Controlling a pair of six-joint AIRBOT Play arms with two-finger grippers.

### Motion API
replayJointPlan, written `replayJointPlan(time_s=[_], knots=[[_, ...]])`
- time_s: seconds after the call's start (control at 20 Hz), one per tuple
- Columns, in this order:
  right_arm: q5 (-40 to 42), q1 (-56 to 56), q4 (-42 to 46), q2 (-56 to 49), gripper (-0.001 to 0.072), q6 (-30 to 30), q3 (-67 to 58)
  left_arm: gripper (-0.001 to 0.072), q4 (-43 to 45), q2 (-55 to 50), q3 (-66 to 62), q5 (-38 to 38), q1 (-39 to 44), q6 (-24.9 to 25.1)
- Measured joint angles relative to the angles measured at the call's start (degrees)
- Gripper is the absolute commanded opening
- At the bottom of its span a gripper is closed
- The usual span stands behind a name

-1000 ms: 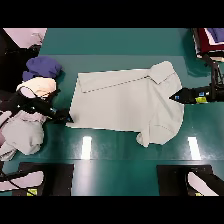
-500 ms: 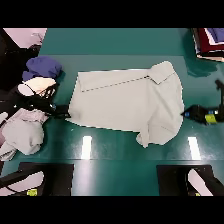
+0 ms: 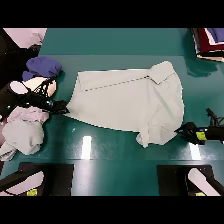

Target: Fold the shirts.

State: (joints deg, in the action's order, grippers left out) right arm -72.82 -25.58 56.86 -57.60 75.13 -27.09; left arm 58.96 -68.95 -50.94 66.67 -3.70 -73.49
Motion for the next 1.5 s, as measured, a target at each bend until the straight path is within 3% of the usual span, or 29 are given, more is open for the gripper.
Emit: replayJointPlan(time_s=[0.05, 0.1, 0.15, 0.2, 0.25, 0.6, 1.15, 1.5], knots=[[0.4, 0.2, -1.7, -1.4, 0.0455, -0.5, 0.2, 0.0023, 0.0, 0.0, 0.0, 0.0, 0.0, 0.0], [1.0, 0.8, -2.7, -2.4, 0.04, -0.9, 0.4, 0.0023, 0.0, 0.1, 0.0, -0.1, 0.0, 0.0], [1.9, 1.9, -3.1, -3.4, 0.0196, -1.3, 0.4, 0.0023, 0.0, 0.1, 0.0, -0.1, 0.0, 0.0], [3.0, 3.2, -3.2, -4.3, 0.006, -1.7, 0.6, 0.0022, 0.0, 0.1, 0.0, -0.1, 0.0, 0.0], [3.7, 4.7, -3.6, -4.8, 0.0018, -2.1, 0.7, 0.0022, 0.0, 0.1, 0.0, -0.1, 0.0, 0.0], [5.7, 12.1, -3.7, 2.7, 0.0017, -1.8, -9.9, 0.0021, 0.5, 1.5, -9.7, 2.9, -1.3, -1.8], [7.9, 13.4, -4.2, 10.8, 0.0017, 2.1, -64.7, 0.0023, 0.9, 13.7, -60.9, 1.3, -2.6, -4.1], [4.4, 13.4, 4.2, 10.8, 0.0015, 5.2, -88.8, 0.0022, -1.4, 22.2, -71.3, -1.5, -2.6, -5.3]])
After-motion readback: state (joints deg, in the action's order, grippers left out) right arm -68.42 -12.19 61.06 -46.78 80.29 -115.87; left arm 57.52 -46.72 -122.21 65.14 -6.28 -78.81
